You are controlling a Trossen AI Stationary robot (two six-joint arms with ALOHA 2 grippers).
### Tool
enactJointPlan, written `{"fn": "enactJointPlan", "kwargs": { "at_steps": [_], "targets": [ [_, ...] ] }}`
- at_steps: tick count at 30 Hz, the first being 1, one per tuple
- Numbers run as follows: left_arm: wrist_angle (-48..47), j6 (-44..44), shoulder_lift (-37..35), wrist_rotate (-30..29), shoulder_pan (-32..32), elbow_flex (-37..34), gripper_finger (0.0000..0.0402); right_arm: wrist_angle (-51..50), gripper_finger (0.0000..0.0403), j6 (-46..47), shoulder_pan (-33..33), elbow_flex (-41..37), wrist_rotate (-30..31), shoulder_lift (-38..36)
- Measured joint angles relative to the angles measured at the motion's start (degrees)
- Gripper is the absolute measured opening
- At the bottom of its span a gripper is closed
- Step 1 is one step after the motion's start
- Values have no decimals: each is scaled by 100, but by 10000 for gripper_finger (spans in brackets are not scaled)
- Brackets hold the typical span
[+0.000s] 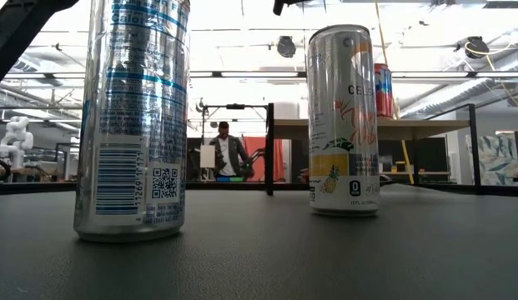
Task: Place canned beverage on shelf
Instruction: Put the middle blue soda can on the shelf
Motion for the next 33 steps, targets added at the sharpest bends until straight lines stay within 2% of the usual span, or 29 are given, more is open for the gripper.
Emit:
{"fn": "enactJointPlan", "kwargs": {
  "at_steps": [4, 9, 15, 18, 21, 24, 28, 33],
  "targets": [
    [13, -123, 0, 11, -1, -2, 220, -10, 213, 64, 0, 0, 5, 0],
    [29, -159, 0, -26, -20, -2, 229, -3, 219, 148, 0, 0, -13, -8],
    [318, -213, 2, -2, -28, -7, 238, -362, 290, 218, -2, 0, 41, -167],
    [604, -201, 2, -25, -26, -7, 235, -630, 325, 125, 0, 0, 407, -305],
    [814, -182, 2, -50, -26, -7, 234, -682, 342, 32, -1, -2, 781, -468],
    [989, -78, 2, -361, -33, -7, 234, -569, 347, -50, 0, -2, 1244, -653],
    [1296, 177, 46, -1070, -32, -7, 234, -557, 347, -101, 73, 135, 1963, -756],
    [1828, 187, 246, -1196, -37, -2, 234, -579, 348, -223, 381, 470, 2676, -610]
  ]
}}
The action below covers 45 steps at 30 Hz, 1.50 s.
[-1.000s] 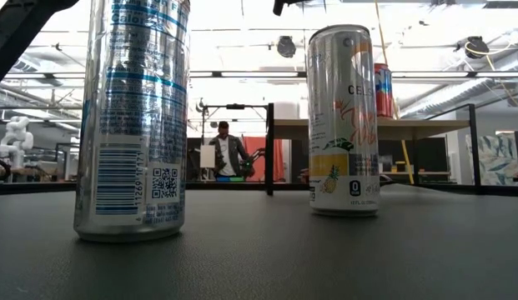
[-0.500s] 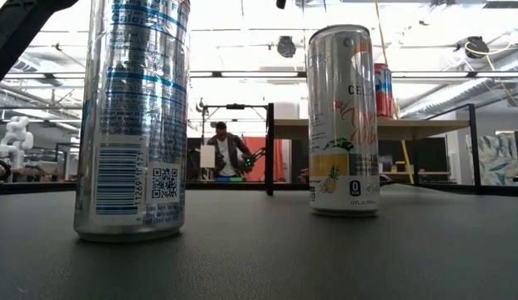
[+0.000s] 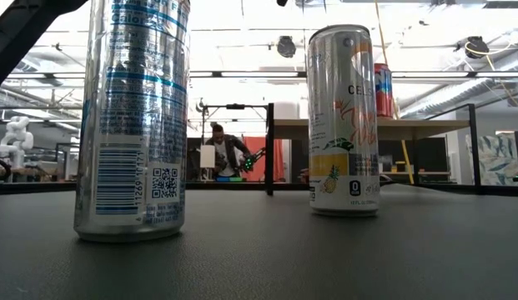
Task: Place canned beverage on shelf
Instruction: Put the middle blue soda can on the shelf
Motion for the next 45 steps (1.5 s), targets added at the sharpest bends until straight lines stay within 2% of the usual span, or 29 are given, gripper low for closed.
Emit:
{"fn": "enactJointPlan", "kwargs": {
  "at_steps": [7, 12, 20, 29, 38, 45],
  "targets": [
    [371, 4, 234, -635, -48, -2, 233, -408, 348, -295, 374, 374, 687, 349],
    [406, 76, 315, -725, -66, -2, 233, -460, 348, -429, 519, 413, 937, 510],
    [380, 107, 320, -890, -139, -2, 233, -490, 342, -441, 523, 419, 1019, 713],
    [221, 103, 320, -882, -144, -2, 233, -450, 290, -493, 578, 417, 902, 884],
    [159, 121, 320, -847, -151, -2, 233, -462, 260, -546, 669, 408, 915, 955],
    [-86, 107, 318, -645, -149, -2, 233, -587, 275, -554, 669, 408, 901, 681]
  ]
}}
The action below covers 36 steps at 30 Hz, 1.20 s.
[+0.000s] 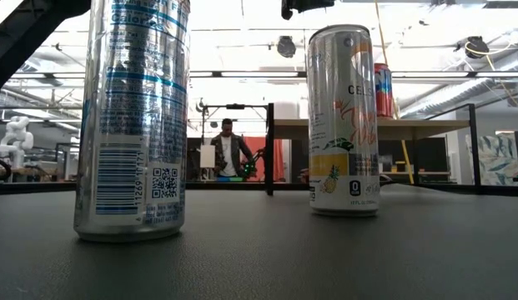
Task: Place canned beverage on shelf
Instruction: Put the middle blue soda can on the shelf
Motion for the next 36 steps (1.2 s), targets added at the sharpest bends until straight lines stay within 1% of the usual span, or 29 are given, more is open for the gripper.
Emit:
{"fn": "enactJointPlan", "kwargs": {
  "at_steps": [3, 7, 14, 21, 24, 29, 31, 36],
  "targets": [
    [21, -2, 0, 10, -2, 0, 233, -93, 283, 0, 0, 2, -159, -87],
    [15, 1, 0, 23, -2, 0, 233, -176, 277, -16, 0, 2, -157, -114],
    [17, -8, 0, 75, -2, 0, 233, -166, 250, -19, 0, 2, -157, -81],
    [17, -29, -2, 75, -13, 2, 233, -162, 211, -11, -2, 2, -148, -69],
    [12, -31, -2, 73, -13, 2, 234, -173, 203, -4, -2, 2, -143, -69],
    [13, -30, -2, 11, -26, 2, 256, -182, 202, -2, 0, 2, -141, -69],
    [38, -135, -2, -105, -40, 3, 268, -235, 202, 4, 0, 2, -142, -70],
    [50, -197, -17, -138, -35, 9, 302, -282, 202, -11, -2, 0, -98, -98]
  ]
}}
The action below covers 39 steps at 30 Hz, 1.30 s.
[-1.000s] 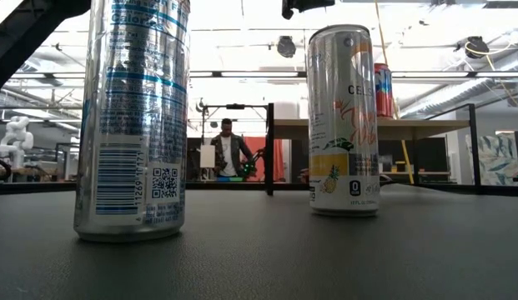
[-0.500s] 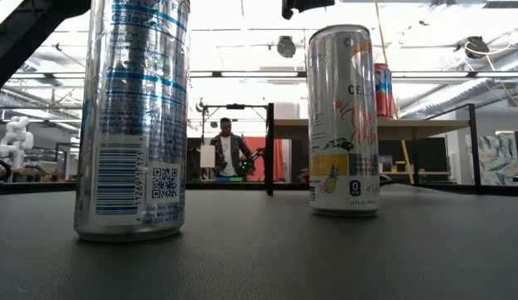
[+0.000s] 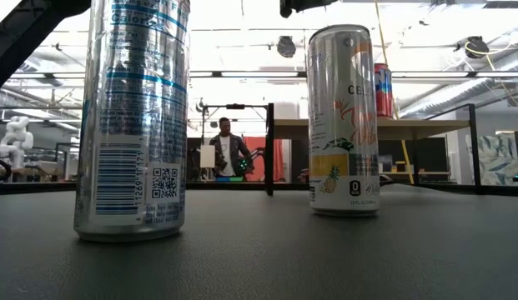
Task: Place canned beverage on shelf
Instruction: Put the middle blue soda can on the shelf
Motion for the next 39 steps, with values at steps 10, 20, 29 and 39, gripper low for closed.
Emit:
{"fn": "enactJointPlan", "kwargs": {
  "at_steps": [10, 20, 29, 39],
  "targets": [
    [-95, -50, -15, -21, 0, 0, 342, -299, 201, -269, -13, 0, 711, -416],
    [-853, -101, -35, -29, -5, 0, 343, -1242, 201, -650, -15, -28, 1634, -1158],
    [-1028, -109, -35, 82, -33, 0, 342, -1438, 201, -491, -15, -1362, 1749, -2323],
    [-1078, -283, -33, 366, -63, 0, 342, -183, 201, -375, -17, -3695, 2081, -3719]
  ]
}}
